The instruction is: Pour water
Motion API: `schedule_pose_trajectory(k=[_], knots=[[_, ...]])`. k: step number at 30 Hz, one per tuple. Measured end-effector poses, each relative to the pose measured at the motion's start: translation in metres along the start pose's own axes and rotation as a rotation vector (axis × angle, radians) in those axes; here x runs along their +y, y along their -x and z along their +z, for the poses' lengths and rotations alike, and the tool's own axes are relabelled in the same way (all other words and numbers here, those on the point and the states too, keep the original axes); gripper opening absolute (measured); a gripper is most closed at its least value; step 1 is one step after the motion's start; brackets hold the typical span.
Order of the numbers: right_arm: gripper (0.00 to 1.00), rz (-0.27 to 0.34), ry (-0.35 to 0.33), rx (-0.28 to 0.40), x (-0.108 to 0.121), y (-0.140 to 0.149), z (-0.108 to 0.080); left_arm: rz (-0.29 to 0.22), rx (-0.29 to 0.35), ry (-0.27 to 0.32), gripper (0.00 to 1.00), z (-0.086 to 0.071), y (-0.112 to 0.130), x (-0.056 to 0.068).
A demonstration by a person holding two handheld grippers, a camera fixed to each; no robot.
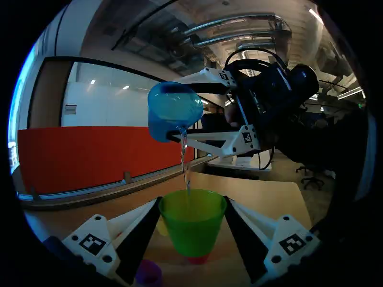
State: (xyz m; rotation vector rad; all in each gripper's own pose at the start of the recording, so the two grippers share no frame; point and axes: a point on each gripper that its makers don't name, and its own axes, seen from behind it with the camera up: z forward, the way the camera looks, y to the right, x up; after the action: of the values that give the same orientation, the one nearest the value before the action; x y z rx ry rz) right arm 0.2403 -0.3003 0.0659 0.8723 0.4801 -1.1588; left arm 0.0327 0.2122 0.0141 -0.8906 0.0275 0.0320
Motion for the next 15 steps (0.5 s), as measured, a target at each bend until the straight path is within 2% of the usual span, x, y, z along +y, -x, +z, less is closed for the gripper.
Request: schedule_pose_trajectory(k=[15], knots=[[0.91, -0.054, 0.010, 0.000, 0.0026, -0.0009, 0.0003, 0.005, -0.004, 0.005, 0.90, 0.0000, -0.0001, 0.0022]])
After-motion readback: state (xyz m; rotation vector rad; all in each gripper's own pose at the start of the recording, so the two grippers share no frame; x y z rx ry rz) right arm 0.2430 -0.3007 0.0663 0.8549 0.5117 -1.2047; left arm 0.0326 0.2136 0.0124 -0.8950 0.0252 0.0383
